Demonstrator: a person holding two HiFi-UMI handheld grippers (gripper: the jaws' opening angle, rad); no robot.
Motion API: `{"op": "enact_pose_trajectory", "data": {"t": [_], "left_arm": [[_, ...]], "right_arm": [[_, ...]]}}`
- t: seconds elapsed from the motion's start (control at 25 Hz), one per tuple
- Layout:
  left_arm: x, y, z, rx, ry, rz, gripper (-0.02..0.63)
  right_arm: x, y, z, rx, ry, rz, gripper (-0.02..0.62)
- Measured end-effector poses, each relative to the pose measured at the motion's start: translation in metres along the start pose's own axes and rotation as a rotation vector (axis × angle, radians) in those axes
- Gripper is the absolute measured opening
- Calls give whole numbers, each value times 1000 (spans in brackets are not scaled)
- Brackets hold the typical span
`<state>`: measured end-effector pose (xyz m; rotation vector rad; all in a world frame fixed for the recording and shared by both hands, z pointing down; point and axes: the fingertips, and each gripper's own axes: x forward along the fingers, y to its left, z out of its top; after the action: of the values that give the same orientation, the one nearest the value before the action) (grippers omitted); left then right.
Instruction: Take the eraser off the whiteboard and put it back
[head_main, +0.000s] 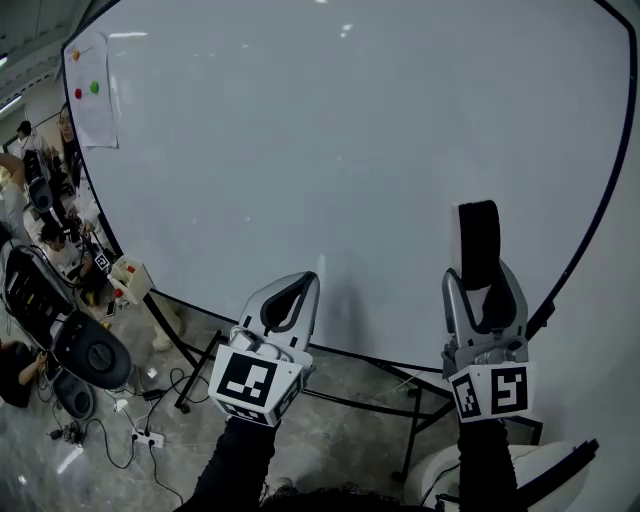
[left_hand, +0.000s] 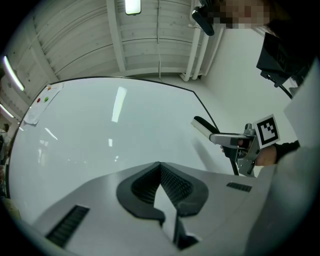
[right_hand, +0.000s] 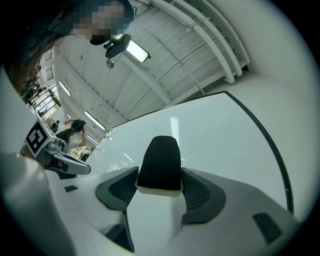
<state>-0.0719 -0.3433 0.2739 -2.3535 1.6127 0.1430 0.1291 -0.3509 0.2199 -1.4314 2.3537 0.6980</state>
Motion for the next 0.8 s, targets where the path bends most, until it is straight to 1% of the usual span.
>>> {"op": "enact_pose_trajectory", "data": {"t": [0.08,0.2,0.36,0.56,0.68,0.8], "left_arm": [[-8,19,2,3,-2,-13,6],[-18,48,5,-15,-7,-7,5],[-32,83,0,3,-6,-25,6],[-47,129,-3,-13,-5,-9,5],[-55,147,-5,-23,-7,-3,5],[-61,159,-7,-14,-5,-7,5]], "right_arm": [[13,22,2,0,-5,-1,278],[34,53,6,-3,-14,6,278],[59,90,3,2,-17,22,278],[92,140,2,-26,-29,50,278],[110,166,0,-22,-30,70,278],[125,185,-3,-23,-29,82,278]]}}
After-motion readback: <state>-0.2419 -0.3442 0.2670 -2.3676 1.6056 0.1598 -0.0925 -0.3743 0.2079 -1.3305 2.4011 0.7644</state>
